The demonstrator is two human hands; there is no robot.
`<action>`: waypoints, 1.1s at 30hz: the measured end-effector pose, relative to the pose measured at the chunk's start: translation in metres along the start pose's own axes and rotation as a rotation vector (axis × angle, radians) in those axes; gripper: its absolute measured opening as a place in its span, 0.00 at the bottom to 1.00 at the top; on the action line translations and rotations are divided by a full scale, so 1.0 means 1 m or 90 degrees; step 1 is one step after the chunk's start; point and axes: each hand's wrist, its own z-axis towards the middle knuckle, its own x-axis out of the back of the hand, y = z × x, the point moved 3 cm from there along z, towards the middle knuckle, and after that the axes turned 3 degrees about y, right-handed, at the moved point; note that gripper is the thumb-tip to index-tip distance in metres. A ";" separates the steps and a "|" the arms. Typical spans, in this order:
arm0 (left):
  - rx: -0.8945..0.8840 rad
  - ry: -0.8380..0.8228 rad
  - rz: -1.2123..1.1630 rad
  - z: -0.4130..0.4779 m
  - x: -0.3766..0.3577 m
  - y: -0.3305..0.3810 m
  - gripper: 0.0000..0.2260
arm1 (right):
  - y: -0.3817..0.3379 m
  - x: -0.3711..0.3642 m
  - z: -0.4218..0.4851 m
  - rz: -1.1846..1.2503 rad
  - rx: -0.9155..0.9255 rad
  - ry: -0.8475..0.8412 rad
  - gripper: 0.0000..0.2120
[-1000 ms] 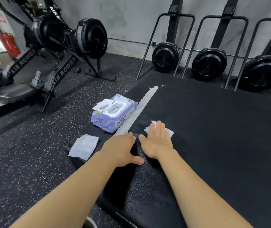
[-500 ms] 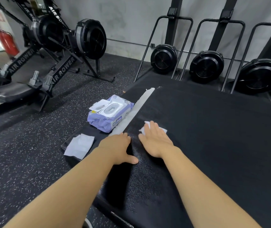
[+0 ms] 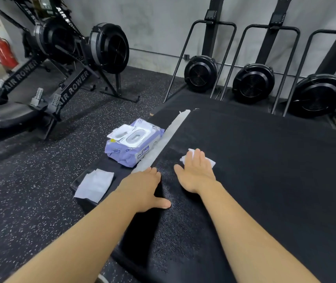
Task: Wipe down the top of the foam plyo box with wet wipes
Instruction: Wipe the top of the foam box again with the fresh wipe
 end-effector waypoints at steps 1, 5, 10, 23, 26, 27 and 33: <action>-0.001 0.005 0.003 0.001 0.000 0.000 0.34 | -0.010 -0.001 0.010 0.007 0.003 0.000 0.30; 0.002 0.010 0.007 0.004 0.000 0.000 0.35 | -0.045 -0.002 0.045 0.024 0.033 0.000 0.31; 0.007 -0.003 0.016 0.006 0.001 0.001 0.39 | -0.046 -0.001 0.056 0.018 0.071 -0.050 0.32; 0.007 -0.022 0.021 0.002 0.004 0.004 0.40 | 0.060 0.010 -0.025 0.010 -0.008 -0.036 0.30; 0.002 -0.025 0.029 0.002 0.004 0.004 0.40 | 0.050 0.008 -0.017 0.010 -0.043 -0.039 0.30; -0.001 -0.024 0.032 0.002 0.003 0.004 0.40 | 0.044 0.008 -0.011 0.008 -0.051 -0.027 0.30; -0.009 -0.009 0.043 0.004 0.000 0.001 0.38 | -0.012 0.010 0.045 0.019 -0.010 0.028 0.29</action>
